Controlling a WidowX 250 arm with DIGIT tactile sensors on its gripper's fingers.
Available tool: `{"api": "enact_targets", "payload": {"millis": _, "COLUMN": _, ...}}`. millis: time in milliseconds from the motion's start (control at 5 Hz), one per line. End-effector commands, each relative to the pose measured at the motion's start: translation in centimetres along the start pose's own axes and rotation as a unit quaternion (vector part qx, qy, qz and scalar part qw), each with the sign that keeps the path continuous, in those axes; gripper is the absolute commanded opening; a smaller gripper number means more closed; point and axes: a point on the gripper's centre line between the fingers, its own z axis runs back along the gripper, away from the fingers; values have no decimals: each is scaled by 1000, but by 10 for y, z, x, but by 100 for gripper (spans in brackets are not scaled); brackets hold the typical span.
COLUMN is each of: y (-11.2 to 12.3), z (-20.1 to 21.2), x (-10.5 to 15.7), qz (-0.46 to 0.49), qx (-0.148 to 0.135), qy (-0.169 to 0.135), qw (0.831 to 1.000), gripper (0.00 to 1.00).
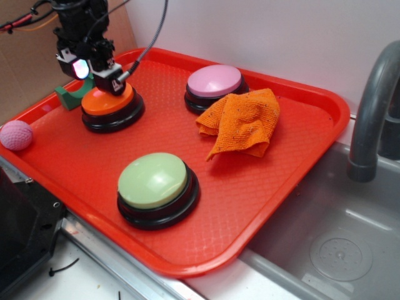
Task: Push the orange button.
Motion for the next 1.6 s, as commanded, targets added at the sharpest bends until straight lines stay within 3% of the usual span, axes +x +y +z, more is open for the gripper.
{"api": "enact_targets", "payload": {"millis": 0, "y": 1, "z": -12, "x": 5, "qz": -3, "qx": 14, "qy": 10, "qw": 1000, "gripper": 100}}
{"api": "enact_targets", "payload": {"millis": 600, "y": 23, "z": 41, "x": 16, "qz": 35, "qx": 13, "qy": -18, "qw": 999, "gripper": 100}}
{"api": "enact_targets", "payload": {"millis": 800, "y": 27, "z": 62, "x": 9, "qz": 40, "qx": 6, "qy": -35, "qw": 999, "gripper": 100}}
{"api": "enact_targets", "payload": {"millis": 1000, "y": 26, "z": 80, "x": -5, "qz": 50, "qx": 20, "qy": -41, "qw": 998, "gripper": 100}}
{"api": "enact_targets", "payload": {"millis": 1400, "y": 31, "z": 97, "x": -14, "qz": 63, "qx": 15, "qy": -46, "qw": 997, "gripper": 100}}
